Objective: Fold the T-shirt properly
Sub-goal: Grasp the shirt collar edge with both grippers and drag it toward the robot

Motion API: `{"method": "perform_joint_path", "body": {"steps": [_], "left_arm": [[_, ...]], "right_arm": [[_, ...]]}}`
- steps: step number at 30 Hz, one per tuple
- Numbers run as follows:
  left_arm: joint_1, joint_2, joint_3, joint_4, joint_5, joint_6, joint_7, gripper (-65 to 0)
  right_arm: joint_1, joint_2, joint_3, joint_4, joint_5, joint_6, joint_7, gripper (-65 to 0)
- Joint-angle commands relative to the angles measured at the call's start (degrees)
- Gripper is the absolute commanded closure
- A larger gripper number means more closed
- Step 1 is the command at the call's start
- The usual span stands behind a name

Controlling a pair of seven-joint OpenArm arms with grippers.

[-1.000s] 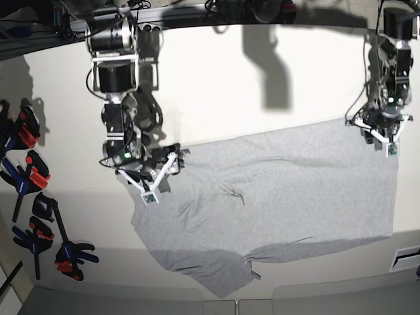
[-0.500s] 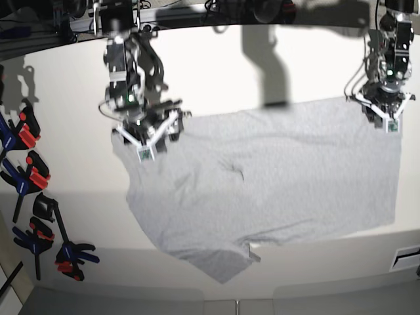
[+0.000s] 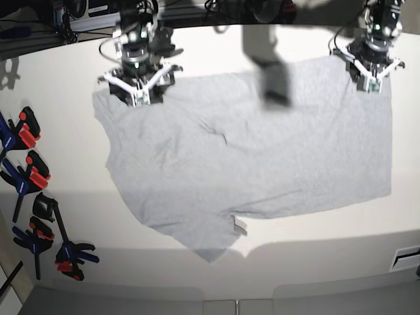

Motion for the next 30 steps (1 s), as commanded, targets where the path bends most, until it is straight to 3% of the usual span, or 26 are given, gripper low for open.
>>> {"method": "perform_joint_path", "body": {"steps": [1,15,30], "left_arm": [[2.7,-0.1,0.4,-0.5,-0.3,-1.0,6.6,-17.5],[6.6,-0.1,0.4,0.3,-0.2,-1.0,8.2,-17.5],[6.8,-0.2,0.4,4.7,-0.4,-1.0,14.8,-17.5]], "right_arm": [[-4.4,0.6,0.3,-2.2,-0.6,1.3,-18.9,-39.4],[-16.5,0.6,0.3,9.0,-0.2,0.0,-19.4,-39.4],[-11.7,0.7,0.3,9.7,-0.3,0.3,-19.1,-39.4]]}}
